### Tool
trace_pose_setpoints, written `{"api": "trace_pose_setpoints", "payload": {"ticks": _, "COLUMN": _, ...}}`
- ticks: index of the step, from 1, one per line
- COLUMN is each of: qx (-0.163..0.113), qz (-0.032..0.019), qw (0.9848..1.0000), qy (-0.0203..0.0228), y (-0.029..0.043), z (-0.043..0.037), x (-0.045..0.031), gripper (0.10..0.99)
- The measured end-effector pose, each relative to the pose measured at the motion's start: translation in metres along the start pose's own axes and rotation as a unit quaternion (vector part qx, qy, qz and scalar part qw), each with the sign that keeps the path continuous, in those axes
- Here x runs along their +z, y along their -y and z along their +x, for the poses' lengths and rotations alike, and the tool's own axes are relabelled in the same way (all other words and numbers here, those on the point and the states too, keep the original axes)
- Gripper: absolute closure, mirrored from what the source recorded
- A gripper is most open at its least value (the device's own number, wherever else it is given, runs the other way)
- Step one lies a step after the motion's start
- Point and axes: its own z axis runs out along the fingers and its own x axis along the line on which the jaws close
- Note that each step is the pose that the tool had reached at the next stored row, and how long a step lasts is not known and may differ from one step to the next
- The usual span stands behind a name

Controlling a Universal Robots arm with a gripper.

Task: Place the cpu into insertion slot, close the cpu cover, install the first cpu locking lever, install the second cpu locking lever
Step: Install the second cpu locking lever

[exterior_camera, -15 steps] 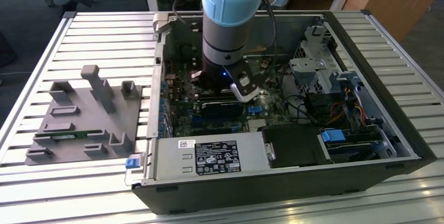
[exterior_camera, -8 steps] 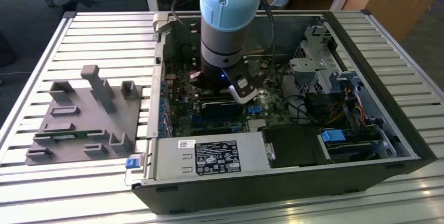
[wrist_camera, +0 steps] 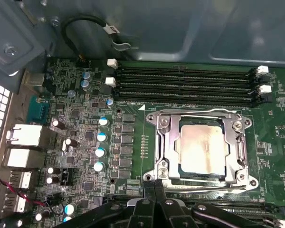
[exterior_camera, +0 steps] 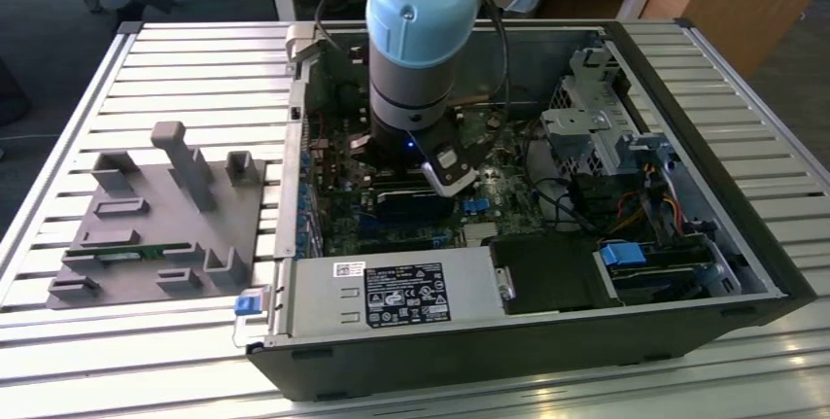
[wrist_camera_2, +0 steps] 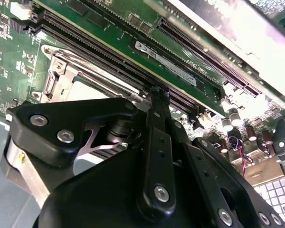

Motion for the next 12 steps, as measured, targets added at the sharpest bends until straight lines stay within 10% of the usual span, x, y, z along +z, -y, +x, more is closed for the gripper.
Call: {"api": "trace_pose_setpoints", "payload": {"ticks": 12, "qx": 0.000, "qz": -0.0132, "qw": 0.9999, "qy": 0.0003, "y": 0.0007, "z": 0.0029, "x": 0.0050, "gripper": 0.980}}
